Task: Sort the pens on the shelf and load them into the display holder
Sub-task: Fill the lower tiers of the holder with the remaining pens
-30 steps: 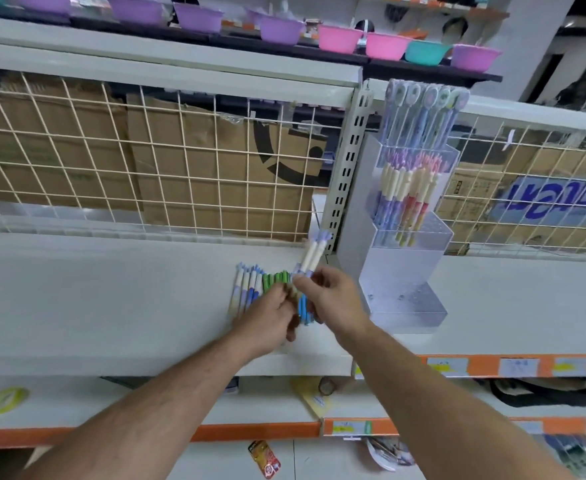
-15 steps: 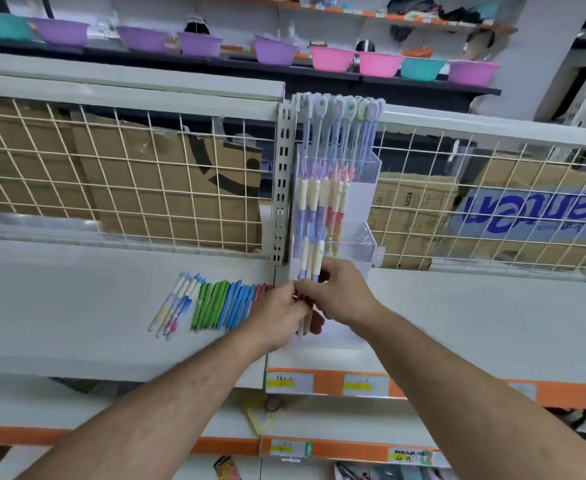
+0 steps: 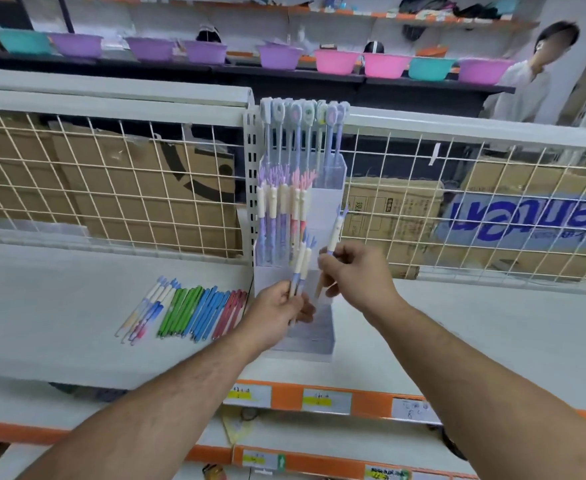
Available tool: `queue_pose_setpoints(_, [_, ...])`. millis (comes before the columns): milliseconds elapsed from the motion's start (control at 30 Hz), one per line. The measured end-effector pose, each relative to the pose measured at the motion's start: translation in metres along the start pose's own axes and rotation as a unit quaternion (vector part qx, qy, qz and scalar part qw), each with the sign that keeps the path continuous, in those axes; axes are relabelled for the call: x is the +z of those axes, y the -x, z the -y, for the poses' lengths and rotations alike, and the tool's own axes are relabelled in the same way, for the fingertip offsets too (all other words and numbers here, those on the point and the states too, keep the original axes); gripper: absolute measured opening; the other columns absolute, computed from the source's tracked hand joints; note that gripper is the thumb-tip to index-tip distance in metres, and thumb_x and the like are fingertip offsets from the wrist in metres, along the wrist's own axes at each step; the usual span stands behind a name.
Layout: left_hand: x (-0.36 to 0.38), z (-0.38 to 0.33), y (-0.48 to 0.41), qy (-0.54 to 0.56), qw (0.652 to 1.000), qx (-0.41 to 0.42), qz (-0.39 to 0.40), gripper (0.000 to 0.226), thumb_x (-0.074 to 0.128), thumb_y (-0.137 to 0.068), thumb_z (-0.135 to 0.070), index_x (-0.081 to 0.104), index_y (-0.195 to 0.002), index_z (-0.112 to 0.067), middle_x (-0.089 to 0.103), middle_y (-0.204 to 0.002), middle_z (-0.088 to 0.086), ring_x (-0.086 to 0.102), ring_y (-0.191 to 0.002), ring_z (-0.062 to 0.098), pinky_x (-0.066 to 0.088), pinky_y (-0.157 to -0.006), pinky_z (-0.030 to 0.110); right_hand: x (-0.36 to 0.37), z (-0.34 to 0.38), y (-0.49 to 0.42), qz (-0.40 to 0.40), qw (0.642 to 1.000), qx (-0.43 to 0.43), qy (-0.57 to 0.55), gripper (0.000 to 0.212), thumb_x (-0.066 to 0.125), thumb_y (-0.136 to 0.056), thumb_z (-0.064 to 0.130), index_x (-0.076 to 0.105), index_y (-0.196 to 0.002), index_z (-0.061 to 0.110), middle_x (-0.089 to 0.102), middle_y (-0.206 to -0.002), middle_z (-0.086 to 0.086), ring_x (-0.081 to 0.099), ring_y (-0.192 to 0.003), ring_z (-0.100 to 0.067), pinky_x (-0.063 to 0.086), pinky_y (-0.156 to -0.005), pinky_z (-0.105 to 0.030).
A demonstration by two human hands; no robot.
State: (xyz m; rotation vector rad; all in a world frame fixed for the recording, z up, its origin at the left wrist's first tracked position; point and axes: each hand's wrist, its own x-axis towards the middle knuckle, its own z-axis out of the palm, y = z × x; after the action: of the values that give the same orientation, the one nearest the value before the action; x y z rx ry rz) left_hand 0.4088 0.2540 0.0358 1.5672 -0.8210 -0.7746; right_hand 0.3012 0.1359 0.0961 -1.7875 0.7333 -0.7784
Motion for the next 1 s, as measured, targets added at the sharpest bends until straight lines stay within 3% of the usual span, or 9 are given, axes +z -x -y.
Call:
queue_pose_setpoints(133, [-0.005, 0.01, -0.002, -0.029, 0.999, -0.012, 0.001, 0.016, 0.046, -0.103, -0.008, 0.063, -0.101, -0.009, 0.077, -0.088, 0.004, 0.074, -0.083, 0.017, 0.053, -0.09, 0.04, -0.012, 0.016, -0.019, -0.015, 1.0, -0.012, -0.003, 0.021, 0.065, -0.093, 0.008, 0.063, -0.081, -0.009, 0.065, -0.055, -0.009, 0.063, -0.048, -0.019, 0.054, -0.048, -0.03])
queue_pose_setpoints(367, [-0.013, 0.017, -0.008, -0.019, 1.0, -0.01, 0.004, 0.015, 0.047, -0.103, -0.01, 0.063, -0.102, -0.01, 0.076, -0.088, 0.002, 0.074, -0.083, 0.015, 0.052, -0.083, 0.035, -0.019, 0.041, -0.05, -0.051, 0.998, -0.018, 0.021, 0.02, 0.063, -0.096, 0.012, 0.068, -0.081, 0.0, 0.068, -0.058, -0.003, 0.069, -0.055, -0.024, 0.062, -0.06, -0.053])
queue_pose_setpoints(500, [-0.015, 0.02, -0.012, -0.007, 1.0, -0.013, 0.007, 0.015, 0.048, -0.102, -0.01, 0.063, -0.102, -0.01, 0.076, -0.088, 0.003, 0.074, -0.082, 0.017, 0.053, -0.084, 0.037, -0.011, 0.049, -0.062, -0.066, 0.996, -0.015, 0.053, 0.019, 0.061, -0.099, 0.016, 0.068, -0.086, 0.005, 0.071, -0.062, -0.002, 0.071, -0.056, -0.02, 0.063, -0.064, -0.05])
queue_pose_setpoints(633, [-0.017, 0.023, -0.013, -0.009, 1.0, -0.008, 0.013, 0.015, 0.049, -0.102, -0.012, 0.064, -0.101, -0.012, 0.076, -0.088, 0.001, 0.074, -0.083, 0.016, 0.053, -0.084, 0.037, 0.0, 0.051, -0.068, -0.066, 0.995, -0.005, 0.069, 0.017, 0.059, -0.101, 0.015, 0.068, -0.09, 0.005, 0.073, -0.071, -0.007, 0.074, -0.065, -0.027, 0.063, -0.067, -0.049])
queue_pose_setpoints(800, [-0.015, 0.026, -0.012, -0.049, 0.998, 0.006, 0.03, 0.016, 0.05, -0.101, -0.018, 0.065, -0.098, -0.022, 0.076, -0.088, -0.007, 0.073, -0.085, 0.01, 0.052, -0.089, 0.039, 0.007, 0.05, -0.074, -0.062, 0.993, 0.007, 0.104, 0.017, 0.057, -0.102, 0.013, 0.067, -0.089, 0.008, 0.074, -0.069, -0.006, 0.073, -0.059, -0.021, 0.062, -0.058, -0.035])
queue_pose_setpoints(933, [-0.017, 0.026, -0.013, -0.032, 0.999, 0.006, 0.031, 0.016, 0.05, -0.101, -0.016, 0.064, -0.098, -0.02, 0.076, -0.088, -0.005, 0.073, -0.085, 0.012, 0.053, -0.091, 0.041, 0.013, 0.043, -0.076, -0.024, 0.985, 0.018, 0.17, 0.022, 0.061, -0.1, 0.015, 0.066, -0.085, 0.0, 0.075, -0.077, -0.012, 0.074, -0.072, -0.031, 0.063, -0.071, -0.048])
queue_pose_setpoints(1000, [-0.018, 0.026, -0.013, -0.028, 0.999, 0.006, 0.034, 0.016, 0.05, -0.101, -0.015, 0.064, -0.098, -0.02, 0.076, -0.088, -0.005, 0.073, -0.085, 0.012, 0.052, -0.092, 0.041, 0.016, 0.038, -0.077, -0.012, 0.977, 0.016, 0.21, 0.025, 0.063, -0.099, 0.018, 0.066, -0.08, 0.001, 0.075, -0.079, -0.012, 0.074, -0.077, -0.031, 0.062, -0.074, -0.049])
